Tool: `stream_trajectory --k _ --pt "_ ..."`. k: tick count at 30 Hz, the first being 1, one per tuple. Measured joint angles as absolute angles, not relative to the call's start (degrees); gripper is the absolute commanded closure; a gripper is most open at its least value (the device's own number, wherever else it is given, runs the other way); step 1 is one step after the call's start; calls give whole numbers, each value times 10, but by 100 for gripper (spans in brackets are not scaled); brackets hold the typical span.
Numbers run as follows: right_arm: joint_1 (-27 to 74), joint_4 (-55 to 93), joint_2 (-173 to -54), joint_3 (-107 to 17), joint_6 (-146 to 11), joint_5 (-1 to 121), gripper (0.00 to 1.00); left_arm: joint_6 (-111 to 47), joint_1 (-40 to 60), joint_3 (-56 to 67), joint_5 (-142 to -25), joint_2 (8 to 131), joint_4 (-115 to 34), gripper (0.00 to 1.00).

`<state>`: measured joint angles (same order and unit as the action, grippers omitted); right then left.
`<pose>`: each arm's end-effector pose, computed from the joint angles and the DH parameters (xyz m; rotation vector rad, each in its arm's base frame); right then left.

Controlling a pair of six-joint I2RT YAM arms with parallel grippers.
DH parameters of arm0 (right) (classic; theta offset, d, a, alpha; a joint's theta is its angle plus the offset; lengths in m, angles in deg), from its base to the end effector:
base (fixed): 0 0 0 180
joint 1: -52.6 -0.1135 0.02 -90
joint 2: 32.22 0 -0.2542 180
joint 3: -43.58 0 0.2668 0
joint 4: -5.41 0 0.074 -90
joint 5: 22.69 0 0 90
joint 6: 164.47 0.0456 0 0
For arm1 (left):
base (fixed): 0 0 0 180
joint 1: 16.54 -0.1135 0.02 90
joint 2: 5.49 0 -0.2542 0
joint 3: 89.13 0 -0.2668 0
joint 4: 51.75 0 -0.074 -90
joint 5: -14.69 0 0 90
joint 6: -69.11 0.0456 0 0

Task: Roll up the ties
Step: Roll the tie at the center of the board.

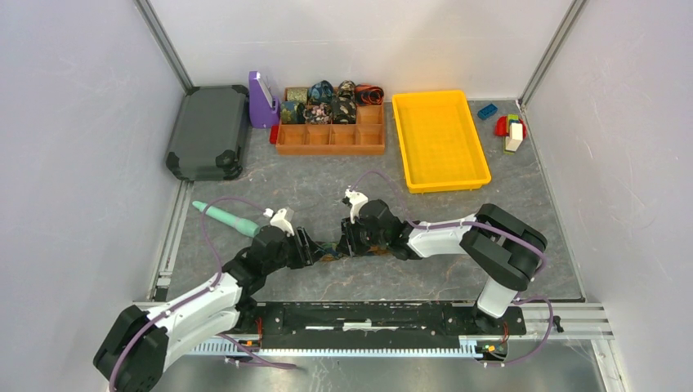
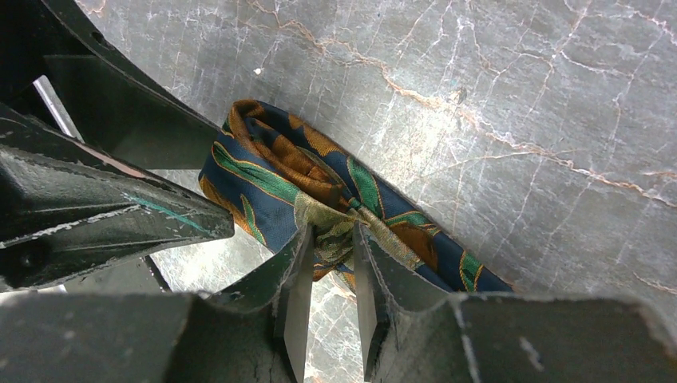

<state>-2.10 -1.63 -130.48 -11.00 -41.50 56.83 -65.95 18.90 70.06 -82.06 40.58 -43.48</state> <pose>0.1925 0.2862 0.1099 -0.5617 2.3388 0.9952 0.1471 -0.1113 0.1168 -0.1205 2.3017 -0.9030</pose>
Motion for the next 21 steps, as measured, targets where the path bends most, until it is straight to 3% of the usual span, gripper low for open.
stream_trajectory --k 10,21 --pt "-21 -14 -1306 -113 -415 568 70 -656 188 707 -832 432 -472 25" --pt "-21 -11 -1306 -114 -415 568 70 -657 188 709 -829 445 -480 47"
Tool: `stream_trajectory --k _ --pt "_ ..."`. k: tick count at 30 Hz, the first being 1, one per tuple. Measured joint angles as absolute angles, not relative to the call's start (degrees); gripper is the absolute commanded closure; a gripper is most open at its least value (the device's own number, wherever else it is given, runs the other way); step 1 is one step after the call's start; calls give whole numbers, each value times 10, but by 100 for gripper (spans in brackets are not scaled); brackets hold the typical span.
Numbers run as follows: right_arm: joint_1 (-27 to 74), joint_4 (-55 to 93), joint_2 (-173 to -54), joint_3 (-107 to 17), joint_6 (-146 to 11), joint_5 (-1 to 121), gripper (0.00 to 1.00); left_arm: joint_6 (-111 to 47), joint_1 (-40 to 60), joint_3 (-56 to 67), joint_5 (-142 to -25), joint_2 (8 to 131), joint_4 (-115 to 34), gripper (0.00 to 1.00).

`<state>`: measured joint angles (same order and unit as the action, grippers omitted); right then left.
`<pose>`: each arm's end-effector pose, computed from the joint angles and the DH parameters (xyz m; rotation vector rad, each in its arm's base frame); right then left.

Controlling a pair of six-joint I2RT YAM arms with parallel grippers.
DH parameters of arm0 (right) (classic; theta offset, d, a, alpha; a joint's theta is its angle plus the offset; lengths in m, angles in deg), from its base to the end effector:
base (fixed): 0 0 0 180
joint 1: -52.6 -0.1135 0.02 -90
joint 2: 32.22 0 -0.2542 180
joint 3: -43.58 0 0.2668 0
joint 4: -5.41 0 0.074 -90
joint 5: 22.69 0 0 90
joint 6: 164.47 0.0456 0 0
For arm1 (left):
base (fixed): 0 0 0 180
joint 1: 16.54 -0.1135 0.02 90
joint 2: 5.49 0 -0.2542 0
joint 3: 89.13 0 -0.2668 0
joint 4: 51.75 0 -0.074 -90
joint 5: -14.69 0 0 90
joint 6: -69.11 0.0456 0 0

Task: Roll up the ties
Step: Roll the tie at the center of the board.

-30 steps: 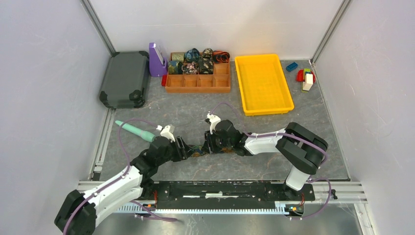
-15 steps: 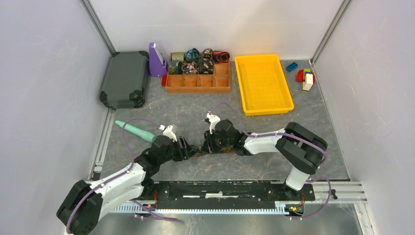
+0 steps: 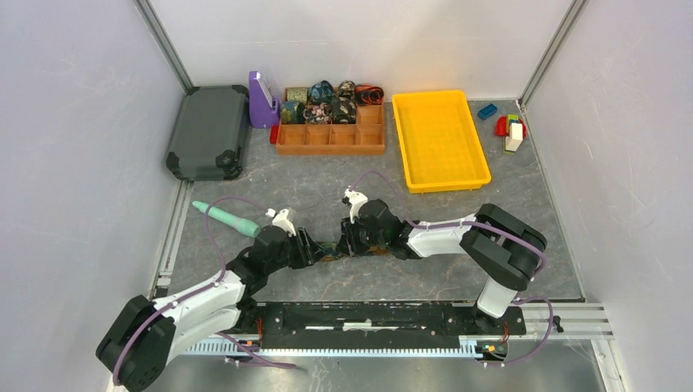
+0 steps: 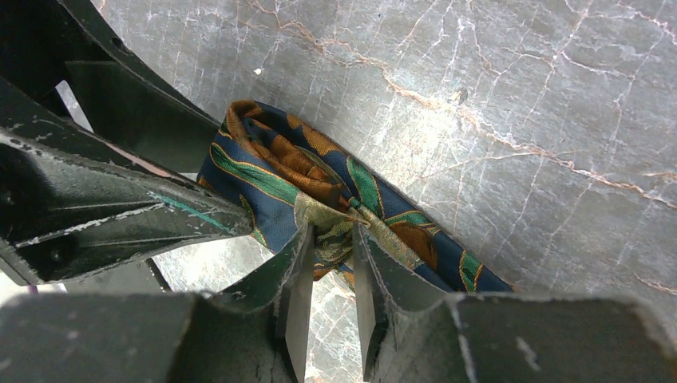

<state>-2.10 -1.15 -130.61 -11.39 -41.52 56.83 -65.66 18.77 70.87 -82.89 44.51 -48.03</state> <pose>0.1931 0.2871 0.1103 -0.5624 2.3426 0.9926 0.1490 -0.1129 0.1087 -0.1089 2.3083 -0.9118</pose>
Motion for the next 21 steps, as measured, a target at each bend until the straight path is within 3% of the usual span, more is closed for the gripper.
stream_trajectory --k 6,21 --pt "-21 -9 -1307 -116 -415 568 70 -657 185 713 -831 468 -504 60" --pt "-6 66 -1246 -134 -439 581 65 -657 185 670 -832 453 -425 68"
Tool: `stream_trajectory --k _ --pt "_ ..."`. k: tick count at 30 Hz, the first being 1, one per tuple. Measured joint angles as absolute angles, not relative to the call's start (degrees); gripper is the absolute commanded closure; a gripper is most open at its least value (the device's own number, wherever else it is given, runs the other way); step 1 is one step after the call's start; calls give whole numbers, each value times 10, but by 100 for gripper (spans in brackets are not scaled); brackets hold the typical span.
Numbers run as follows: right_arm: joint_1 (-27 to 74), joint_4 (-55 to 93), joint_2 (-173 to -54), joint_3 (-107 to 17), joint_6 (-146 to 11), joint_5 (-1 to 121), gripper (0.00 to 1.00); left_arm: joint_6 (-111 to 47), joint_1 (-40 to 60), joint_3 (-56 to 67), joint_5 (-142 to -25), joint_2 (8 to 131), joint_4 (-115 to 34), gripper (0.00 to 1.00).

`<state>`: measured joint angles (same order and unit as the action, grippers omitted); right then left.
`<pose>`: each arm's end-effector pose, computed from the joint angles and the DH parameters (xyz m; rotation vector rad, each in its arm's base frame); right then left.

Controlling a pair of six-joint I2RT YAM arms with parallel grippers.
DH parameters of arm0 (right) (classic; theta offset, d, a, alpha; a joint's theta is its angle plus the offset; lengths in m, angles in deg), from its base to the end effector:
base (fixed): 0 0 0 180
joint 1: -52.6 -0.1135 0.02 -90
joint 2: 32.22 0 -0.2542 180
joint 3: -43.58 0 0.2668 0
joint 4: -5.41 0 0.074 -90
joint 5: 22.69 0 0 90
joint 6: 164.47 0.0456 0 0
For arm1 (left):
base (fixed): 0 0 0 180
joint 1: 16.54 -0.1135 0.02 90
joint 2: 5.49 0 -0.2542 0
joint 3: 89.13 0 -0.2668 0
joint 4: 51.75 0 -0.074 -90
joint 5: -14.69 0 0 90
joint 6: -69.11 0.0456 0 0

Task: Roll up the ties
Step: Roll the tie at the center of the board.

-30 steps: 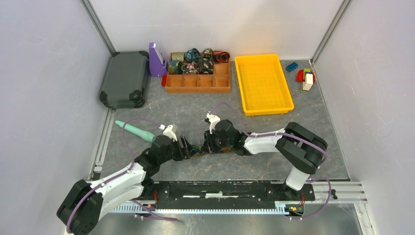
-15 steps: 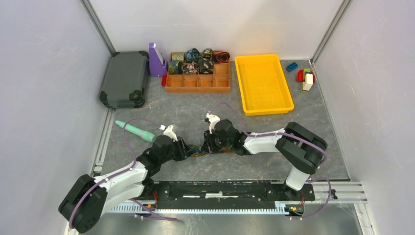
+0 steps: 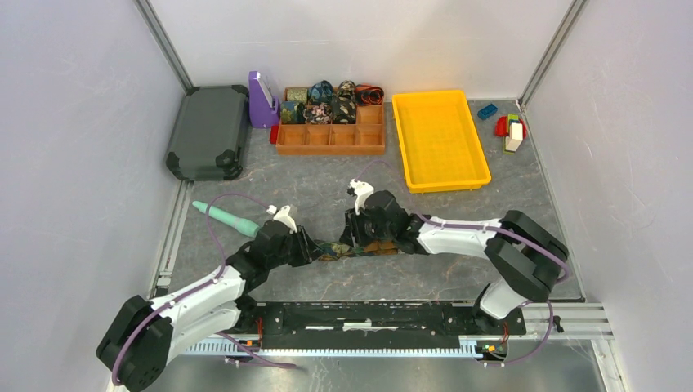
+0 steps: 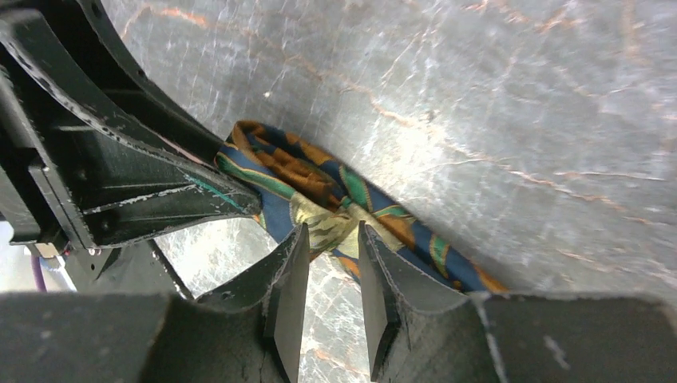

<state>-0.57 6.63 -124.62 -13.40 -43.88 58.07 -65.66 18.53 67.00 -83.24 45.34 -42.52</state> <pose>0.2001 0.2794 0.1418 -0.5611 2.3167 0.9423 0.1547 -0.1163 0.1193 -0.1165 2.3523 -0.8916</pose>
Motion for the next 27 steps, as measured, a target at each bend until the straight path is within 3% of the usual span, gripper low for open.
stream_trajectory --k 14,27 --pt "20 55 -1214 -42 -453 640 71 -655 186 652 -832 447 -364 70" --pt "-33 23 -1210 -21 -366 687 69 -632 186 624 -829 444 -309 71"
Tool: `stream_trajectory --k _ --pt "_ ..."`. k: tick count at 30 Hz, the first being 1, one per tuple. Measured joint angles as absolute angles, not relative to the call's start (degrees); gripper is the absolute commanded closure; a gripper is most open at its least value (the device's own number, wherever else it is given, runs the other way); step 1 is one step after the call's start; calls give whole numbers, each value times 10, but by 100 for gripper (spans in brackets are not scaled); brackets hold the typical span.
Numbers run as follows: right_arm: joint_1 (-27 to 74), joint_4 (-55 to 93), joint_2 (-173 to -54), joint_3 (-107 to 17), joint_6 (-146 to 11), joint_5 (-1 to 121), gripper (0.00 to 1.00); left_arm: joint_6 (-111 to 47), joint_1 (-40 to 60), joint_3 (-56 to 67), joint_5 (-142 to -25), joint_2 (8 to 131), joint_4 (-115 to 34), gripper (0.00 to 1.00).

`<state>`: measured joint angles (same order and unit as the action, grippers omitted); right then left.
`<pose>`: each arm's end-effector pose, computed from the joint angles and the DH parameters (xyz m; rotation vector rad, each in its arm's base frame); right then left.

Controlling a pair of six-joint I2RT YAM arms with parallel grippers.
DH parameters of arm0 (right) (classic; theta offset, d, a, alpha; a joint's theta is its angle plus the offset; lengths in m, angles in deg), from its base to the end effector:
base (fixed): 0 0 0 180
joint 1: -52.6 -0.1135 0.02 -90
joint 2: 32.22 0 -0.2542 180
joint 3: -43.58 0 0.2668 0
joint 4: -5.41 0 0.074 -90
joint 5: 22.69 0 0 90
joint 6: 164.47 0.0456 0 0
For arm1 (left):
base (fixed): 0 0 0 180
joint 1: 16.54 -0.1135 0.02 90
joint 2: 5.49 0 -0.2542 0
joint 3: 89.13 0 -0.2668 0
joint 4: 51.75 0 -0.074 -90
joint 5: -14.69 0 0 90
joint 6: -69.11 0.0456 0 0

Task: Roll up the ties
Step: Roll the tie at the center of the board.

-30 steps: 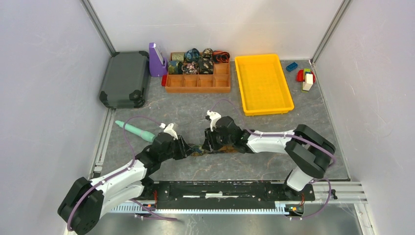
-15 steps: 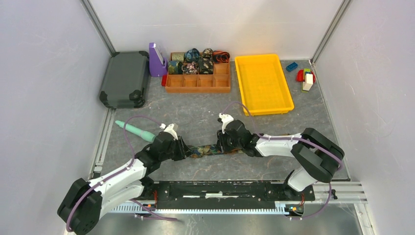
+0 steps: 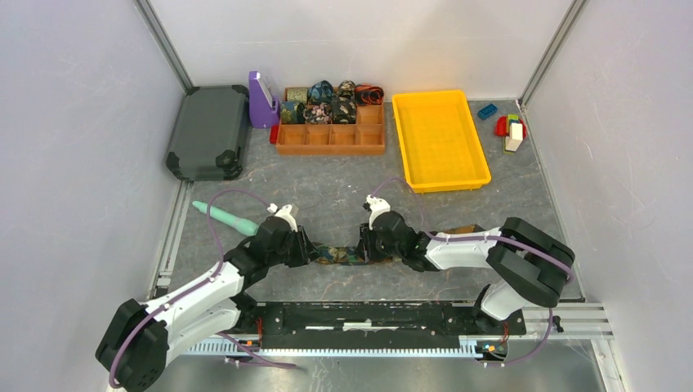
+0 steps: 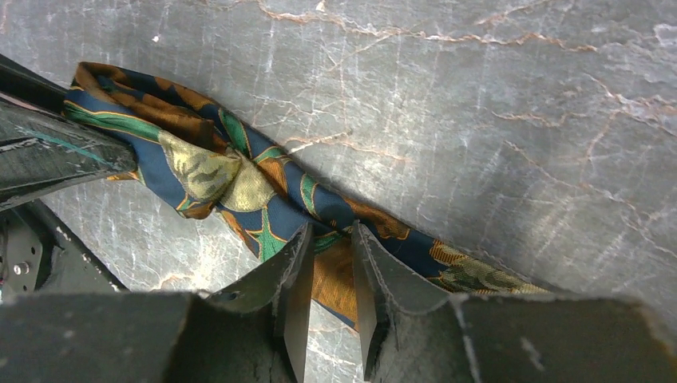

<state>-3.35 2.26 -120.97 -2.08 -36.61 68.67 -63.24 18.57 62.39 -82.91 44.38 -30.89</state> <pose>0.1694 0.2488 0.1086 -0.3655 2.3809 0.8018 0.1543 -0.1158 0.1304 -0.0828 2.4496 -0.8054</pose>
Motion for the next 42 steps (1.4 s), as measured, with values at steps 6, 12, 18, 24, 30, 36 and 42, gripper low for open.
stream_trajectory --k 6,12,18,24,30,36,42 --pt "-37 65 -1189 -21 -352 714 66 -631 186 614 -819 439 -284 72" --pt "-38 74 -1184 -21 -339 725 63 -631 186 613 -812 429 -276 72" --pt "-39 98 -1184 -36 -354 729 58 -631 186 613 -800 424 -269 74" --pt "-39 148 -1178 -82 -415 739 61 -631 187 603 -782 424 -249 74" --pt "-39 106 -1171 -102 -469 673 68 -631 196 577 -753 425 -226 75" --pt "-40 59 -1222 -125 -483 602 73 -631 216 548 -716 445 -199 75" --pt "-44 40 -1282 -154 -484 567 75 -631 234 520 -679 467 -176 76"
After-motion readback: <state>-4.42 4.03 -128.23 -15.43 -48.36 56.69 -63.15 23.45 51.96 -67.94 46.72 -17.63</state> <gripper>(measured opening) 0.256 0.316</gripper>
